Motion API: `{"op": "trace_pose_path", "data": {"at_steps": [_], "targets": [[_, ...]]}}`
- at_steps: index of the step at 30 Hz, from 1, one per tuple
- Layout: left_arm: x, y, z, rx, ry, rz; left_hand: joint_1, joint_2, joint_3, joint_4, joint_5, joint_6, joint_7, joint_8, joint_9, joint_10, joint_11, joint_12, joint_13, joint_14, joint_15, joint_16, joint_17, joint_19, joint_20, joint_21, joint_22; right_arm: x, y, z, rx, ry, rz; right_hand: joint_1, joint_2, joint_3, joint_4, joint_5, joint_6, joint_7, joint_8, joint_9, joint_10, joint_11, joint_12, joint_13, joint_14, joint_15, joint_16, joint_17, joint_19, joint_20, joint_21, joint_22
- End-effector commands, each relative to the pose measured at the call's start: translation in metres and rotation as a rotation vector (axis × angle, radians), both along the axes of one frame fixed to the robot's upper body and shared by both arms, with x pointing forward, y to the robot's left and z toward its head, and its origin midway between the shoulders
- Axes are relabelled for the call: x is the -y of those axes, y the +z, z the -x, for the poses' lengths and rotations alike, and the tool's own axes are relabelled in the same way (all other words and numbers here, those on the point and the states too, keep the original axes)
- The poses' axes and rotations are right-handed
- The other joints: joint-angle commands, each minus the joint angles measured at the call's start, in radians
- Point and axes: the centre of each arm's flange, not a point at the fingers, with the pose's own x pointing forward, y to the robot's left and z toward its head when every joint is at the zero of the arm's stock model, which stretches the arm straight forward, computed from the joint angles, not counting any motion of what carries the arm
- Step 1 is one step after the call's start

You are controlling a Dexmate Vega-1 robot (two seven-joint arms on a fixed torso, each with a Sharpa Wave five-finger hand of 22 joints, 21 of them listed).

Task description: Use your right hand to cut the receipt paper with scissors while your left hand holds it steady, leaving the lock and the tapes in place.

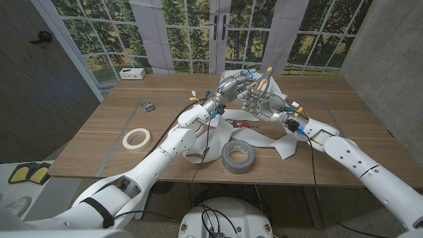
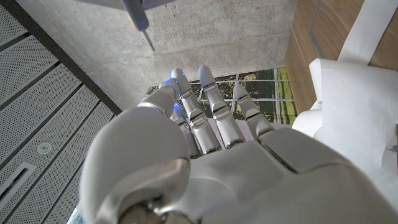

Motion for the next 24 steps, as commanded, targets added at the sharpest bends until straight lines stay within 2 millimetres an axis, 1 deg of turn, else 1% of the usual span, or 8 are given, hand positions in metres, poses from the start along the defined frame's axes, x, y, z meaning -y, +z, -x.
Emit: {"op": "trace_pose_path", "data": {"at_steps": [1,2,3,5,12,17,21,24], "targets": [[-0.0011,-0.001,0.0015,-0.005,0.006,0.012,0.001,0.004,-0.001,0.008,0.003,0.0,0.003,-0.001,0.002,0.001,-0.007,-0.001,0.003,0.007,-0.148,0.001,0.003,0.009,-0.002,0.005,0.003,0.0059,0.0,0.0025,-0.027,-0.037,-0.029,0.045,-0.018,0.001,-0.021,0.022,0.022,0.024,-0.002,0.069,0.029,-0.12,0.258,0.361,0.071,-0.122,0.053,0.225,0.019,-0.085,0.22,0.151],[-0.0011,-0.0009,0.0016,-0.005,0.007,0.012,0.001,0.005,-0.001,0.009,0.003,0.001,0.003,-0.001,0.002,0.001,-0.007,-0.002,0.004,0.008,-0.147,0.001,0.003,0.009,-0.002,0.005,0.003,0.0058,0.0,0.0025,-0.026,-0.038,-0.025,0.062,-0.024,0.001,-0.024,0.028,0.03,0.029,-0.014,0.076,0.017,-0.117,0.351,0.501,0.079,-0.12,0.078,0.323,0.004,-0.102,0.289,0.189],[-0.0012,-0.0007,0.0017,-0.004,0.008,0.013,0.001,0.005,-0.001,0.009,0.003,0.001,0.004,-0.001,0.002,0.001,-0.007,-0.002,0.004,0.008,-0.147,0.001,0.003,0.009,-0.002,0.005,0.003,0.0058,0.0,0.0025,-0.028,-0.043,-0.021,0.069,-0.024,0.001,-0.024,0.032,0.037,0.033,-0.015,0.083,0.008,-0.123,0.375,0.546,0.087,-0.122,0.097,0.374,0.01,-0.098,0.326,0.205],[-0.0014,-0.0006,0.0018,-0.005,0.008,0.013,0.0,0.005,-0.001,0.009,0.003,0.0,0.003,-0.002,0.001,0.001,-0.007,-0.002,0.004,0.008,-0.147,0.001,0.003,0.009,-0.002,0.005,0.003,0.0063,-0.0009,0.0025,-0.043,-0.064,-0.016,0.093,-0.039,0.005,-0.034,0.058,0.091,0.066,-0.006,0.077,0.103,-0.094,0.415,0.56,0.132,-0.12,0.142,0.468,0.06,-0.091,0.404,0.219],[-0.0018,-0.0013,0.0015,-0.012,0.008,0.013,-0.001,0.005,-0.002,0.012,0.003,0.0,0.001,-0.004,0.0,0.002,-0.007,-0.005,0.005,0.01,-0.147,-0.001,0.003,0.009,-0.002,0.007,0.003,0.0087,-0.002,0.0028,-0.064,-0.092,-0.011,0.116,-0.116,0.026,-0.039,0.217,0.176,0.086,0.046,0.098,0.219,-0.116,0.493,0.648,0.247,-0.117,0.142,0.547,0.143,-0.109,0.505,0.179],[-0.0025,-0.0012,0.0007,-0.015,0.009,0.011,-0.002,0.005,-0.002,0.013,0.003,-0.003,0.001,-0.006,-0.001,0.001,-0.007,-0.006,0.005,0.011,-0.147,-0.001,0.003,0.009,-0.002,0.007,0.003,0.0078,-0.0032,0.0028,-0.089,-0.09,-0.015,0.116,-0.18,0.075,-0.026,0.397,0.193,0.087,0.09,0.174,0.257,-0.121,0.523,0.658,0.327,-0.114,0.134,0.604,0.171,-0.109,0.583,0.168],[-0.0027,-0.0019,0.0003,-0.017,0.006,0.009,-0.003,0.005,-0.002,0.014,0.004,-0.002,-0.001,-0.007,-0.002,0.002,-0.007,-0.007,0.006,0.011,-0.147,-0.003,0.002,0.009,-0.003,0.008,0.003,0.0077,-0.0047,0.0031,-0.112,-0.099,-0.012,0.079,-0.195,0.117,-0.007,0.51,0.187,0.095,0.122,0.246,0.258,-0.118,0.543,0.656,0.339,-0.112,0.122,0.656,0.163,-0.109,0.624,0.157],[-0.0033,-0.0023,0.0001,-0.016,0.006,0.009,-0.004,0.005,-0.002,0.016,0.004,-0.002,-0.001,-0.008,-0.002,0.001,-0.007,-0.008,0.006,0.012,-0.146,-0.003,0.002,0.008,-0.003,0.008,0.003,0.0097,-0.0045,0.0036,-0.103,-0.118,0.021,0.022,-0.188,0.15,0.012,0.605,0.16,0.086,0.171,0.36,0.255,-0.093,0.396,0.476,0.351,-0.113,-0.006,0.537,0.135,-0.112,0.655,0.093]]}}
